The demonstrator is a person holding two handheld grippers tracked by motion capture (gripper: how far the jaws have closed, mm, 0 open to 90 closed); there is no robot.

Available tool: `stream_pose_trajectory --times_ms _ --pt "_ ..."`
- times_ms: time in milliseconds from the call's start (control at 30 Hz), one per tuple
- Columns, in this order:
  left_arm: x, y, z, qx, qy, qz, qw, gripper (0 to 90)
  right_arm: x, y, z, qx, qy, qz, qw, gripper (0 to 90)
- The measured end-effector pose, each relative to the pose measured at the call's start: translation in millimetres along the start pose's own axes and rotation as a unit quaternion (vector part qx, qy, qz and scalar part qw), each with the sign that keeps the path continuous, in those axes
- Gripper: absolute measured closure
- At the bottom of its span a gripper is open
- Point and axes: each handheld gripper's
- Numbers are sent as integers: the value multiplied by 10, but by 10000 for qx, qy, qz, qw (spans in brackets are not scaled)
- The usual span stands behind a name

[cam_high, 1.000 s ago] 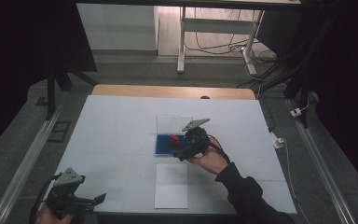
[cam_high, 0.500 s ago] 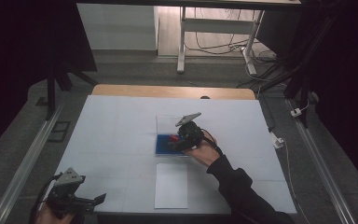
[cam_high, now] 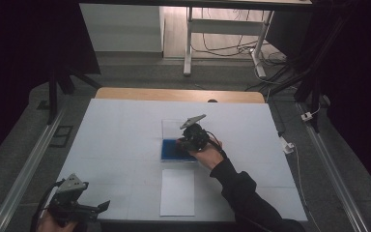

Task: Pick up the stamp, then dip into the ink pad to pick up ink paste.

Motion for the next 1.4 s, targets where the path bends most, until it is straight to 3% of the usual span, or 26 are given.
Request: stream_pose_trajectory --times_ms 500,1067,1400 --pt "1 -3 2 -9 10 6 10000 3 1 -79 -20 18 -283 96 9996 799" --pt "0 -2 7 -8 19 -1 10000 4 -51 -342 -3 -110 -29 375 9992 799" --pt "0 -1 5 -14 18 -2 10000 4 -47 -280 -53 -82 -96 321 9994 799"
Point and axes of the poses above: each handheld gripper's, and its own axes: y roughly forward along the jaws, x roughly out of its underside, z roughly to its right, and after that the axes turned 10 degrees about x, right-handed
